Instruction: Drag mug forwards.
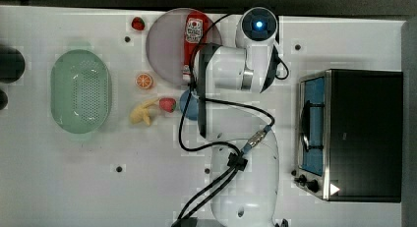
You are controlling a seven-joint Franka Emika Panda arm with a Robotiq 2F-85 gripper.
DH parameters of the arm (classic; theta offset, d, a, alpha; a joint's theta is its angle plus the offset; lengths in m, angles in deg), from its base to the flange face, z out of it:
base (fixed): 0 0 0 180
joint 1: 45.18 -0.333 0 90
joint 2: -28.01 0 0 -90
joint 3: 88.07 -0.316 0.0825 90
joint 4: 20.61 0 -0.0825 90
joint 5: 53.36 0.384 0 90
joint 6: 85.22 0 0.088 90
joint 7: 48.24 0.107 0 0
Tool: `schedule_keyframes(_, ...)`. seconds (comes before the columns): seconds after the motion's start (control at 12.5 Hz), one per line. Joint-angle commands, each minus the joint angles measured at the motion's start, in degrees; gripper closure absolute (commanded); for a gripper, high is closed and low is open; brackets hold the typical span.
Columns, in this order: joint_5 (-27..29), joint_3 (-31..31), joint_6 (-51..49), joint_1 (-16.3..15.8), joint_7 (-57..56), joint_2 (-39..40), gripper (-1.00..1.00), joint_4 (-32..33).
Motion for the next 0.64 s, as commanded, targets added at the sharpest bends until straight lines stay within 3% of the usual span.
schedule_keyframes(0.08,-0.12,0.60,-0.20,-0.24,0.55,3.00,0.65,-6.96)
schedule_keyframes(0.24,-0.12,0.53,-0.11,-0.27,0.53,5.20,0.57,-10.45)
schedule_keyframes(0.64,-0.28,0.76,-0.47,-0.42,-1.09,1.86,-0.56,-10.85)
